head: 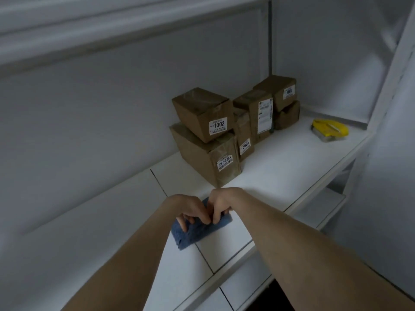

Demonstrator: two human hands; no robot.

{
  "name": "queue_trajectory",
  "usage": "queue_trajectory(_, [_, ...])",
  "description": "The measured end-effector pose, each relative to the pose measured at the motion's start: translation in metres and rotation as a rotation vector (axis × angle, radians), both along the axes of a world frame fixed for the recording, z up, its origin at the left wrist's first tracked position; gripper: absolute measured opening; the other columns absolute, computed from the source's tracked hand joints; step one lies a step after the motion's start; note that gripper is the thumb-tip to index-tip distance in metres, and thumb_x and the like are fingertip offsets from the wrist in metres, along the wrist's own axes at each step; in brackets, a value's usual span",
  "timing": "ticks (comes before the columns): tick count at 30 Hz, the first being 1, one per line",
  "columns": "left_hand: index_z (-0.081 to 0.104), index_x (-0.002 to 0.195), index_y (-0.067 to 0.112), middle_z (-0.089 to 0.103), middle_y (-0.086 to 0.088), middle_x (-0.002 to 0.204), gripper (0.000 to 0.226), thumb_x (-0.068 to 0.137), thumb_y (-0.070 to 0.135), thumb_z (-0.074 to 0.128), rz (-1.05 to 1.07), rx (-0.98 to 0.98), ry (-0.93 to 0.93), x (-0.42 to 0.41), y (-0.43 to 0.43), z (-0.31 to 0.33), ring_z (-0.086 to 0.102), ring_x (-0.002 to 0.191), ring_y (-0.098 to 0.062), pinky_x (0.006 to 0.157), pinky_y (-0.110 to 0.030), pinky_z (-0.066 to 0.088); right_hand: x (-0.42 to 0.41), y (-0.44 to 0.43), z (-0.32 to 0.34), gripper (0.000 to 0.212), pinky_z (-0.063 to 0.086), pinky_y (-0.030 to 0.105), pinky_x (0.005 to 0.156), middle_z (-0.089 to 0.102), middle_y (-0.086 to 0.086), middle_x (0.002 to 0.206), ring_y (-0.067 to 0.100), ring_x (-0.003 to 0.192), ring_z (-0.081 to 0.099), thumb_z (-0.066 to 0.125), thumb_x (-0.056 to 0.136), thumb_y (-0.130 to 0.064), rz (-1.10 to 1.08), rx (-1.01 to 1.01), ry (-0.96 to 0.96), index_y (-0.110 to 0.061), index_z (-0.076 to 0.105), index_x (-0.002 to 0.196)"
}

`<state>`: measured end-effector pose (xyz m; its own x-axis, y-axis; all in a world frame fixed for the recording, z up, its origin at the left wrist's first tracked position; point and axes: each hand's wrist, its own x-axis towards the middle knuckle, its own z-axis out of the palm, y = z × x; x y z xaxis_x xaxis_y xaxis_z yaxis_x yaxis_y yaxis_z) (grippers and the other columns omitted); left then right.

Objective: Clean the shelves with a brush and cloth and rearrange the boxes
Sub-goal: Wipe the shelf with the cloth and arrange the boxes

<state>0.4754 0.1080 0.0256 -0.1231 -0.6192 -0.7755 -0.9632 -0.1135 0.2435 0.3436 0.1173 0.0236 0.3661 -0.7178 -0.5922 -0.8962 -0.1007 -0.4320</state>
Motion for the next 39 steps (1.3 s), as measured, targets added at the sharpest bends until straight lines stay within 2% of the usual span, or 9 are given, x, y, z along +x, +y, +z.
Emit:
queue_trajectory(3, [0.047,0.136,0.009,0.046,-0.012,0.139,0.062,0.081,0.026,0.072,0.037,0.061,0.031,-0.036,0.003,0.003,0.048,0.124,-0.025,0.081,-0.035,0.057,-0.034,-0.004,0.002,0.044,0.051,0.036,0.085,0.062,0.007,0.097,0.023,0.09,0.058,0.075,0.08,-0.013,0.061,0.063,0.048,-0.009,0.064,0.122])
queue_trajectory(12, [0.044,0.139,0.011,0.044,-0.009,0.141,0.053,0.09,0.018,0.062,-0.068,-0.06,0.121,-0.175,-0.018,0.007,0.043,0.131,-0.024,0.097,-0.036,0.049,-0.161,-0.033,-0.007,0.037,0.049,0.029,0.066,0.059,0.004,0.072,0.021,0.075,0.06,0.075,0.073,-0.01,-0.174,-0.184,0.164,-0.007,0.066,0.109])
queue_trajectory(14, [0.048,0.136,0.008,0.048,-0.011,0.138,0.046,0.092,0.017,0.057,-0.176,-0.129,0.097,-0.204,-0.027,0.003,0.048,0.125,-0.023,0.097,-0.032,0.047,-0.186,-0.042,-0.012,0.036,0.05,0.03,0.071,0.062,0.005,0.082,0.023,0.08,0.06,0.073,0.077,-0.014,-0.266,-0.299,0.209,-0.009,0.064,0.111])
queue_trajectory(17, [0.053,0.132,0.005,0.057,-0.014,0.13,0.039,0.094,0.013,0.052,-0.293,-0.313,0.073,-0.239,-0.037,-0.008,0.055,0.111,-0.023,0.092,-0.03,0.043,-0.212,-0.057,-0.022,0.043,0.049,0.034,0.088,0.058,0.01,0.12,0.027,0.108,0.058,0.068,0.085,-0.02,-0.408,-0.382,0.244,-0.009,0.055,0.125])
queue_trajectory(23, [0.059,0.125,0.009,0.06,-0.014,0.125,0.034,0.093,0.012,0.05,-0.287,-0.489,0.13,-0.245,-0.06,-0.023,0.053,0.116,-0.029,0.101,-0.039,0.042,-0.221,-0.081,-0.035,0.042,0.045,0.034,0.09,0.044,0.008,0.13,0.025,0.119,0.048,0.059,0.091,-0.019,-0.44,-0.487,0.244,-0.015,0.05,0.132])
queue_trajectory(28, [0.061,0.126,0.016,0.06,-0.01,0.126,0.036,0.091,0.02,0.054,-0.222,-0.549,0.069,-0.213,-0.064,-0.021,0.054,0.116,-0.025,0.088,-0.025,0.039,-0.197,-0.088,-0.033,0.044,0.044,0.037,0.095,0.047,0.011,0.131,0.029,0.121,0.048,0.057,0.091,-0.021,-0.357,-0.488,0.155,-0.016,0.05,0.134])
queue_trajectory(31, [0.059,0.128,0.018,0.058,-0.007,0.131,0.038,0.09,0.016,0.055,-0.191,-0.515,0.022,-0.203,-0.069,-0.017,0.052,0.121,-0.022,0.094,-0.021,0.036,-0.187,-0.086,-0.036,0.046,0.042,0.038,0.096,0.046,0.009,0.133,0.029,0.124,0.045,0.057,0.091,-0.022,-0.34,-0.504,0.138,-0.017,0.046,0.136])
queue_trajectory(37, [0.059,0.124,0.007,0.06,-0.013,0.127,0.032,0.097,0.015,0.046,-0.249,-0.511,0.068,-0.235,-0.061,-0.015,0.052,0.119,-0.025,0.089,-0.02,0.034,-0.206,-0.084,-0.032,0.052,0.039,0.037,0.094,0.049,0.007,0.135,0.028,0.124,0.042,0.064,0.088,-0.024,-0.366,-0.534,0.289,-0.017,0.045,0.136])
queue_trajectory(39, [0.059,0.124,0.002,0.062,-0.018,0.123,0.032,0.096,0.011,0.044,-0.252,-0.522,0.116,-0.252,-0.055,-0.014,0.054,0.117,-0.028,0.094,-0.026,0.036,-0.22,-0.083,-0.031,0.053,0.04,0.035,0.093,0.05,0.007,0.133,0.027,0.124,0.042,0.067,0.086,-0.026,-0.391,-0.52,0.352,-0.016,0.047,0.135])
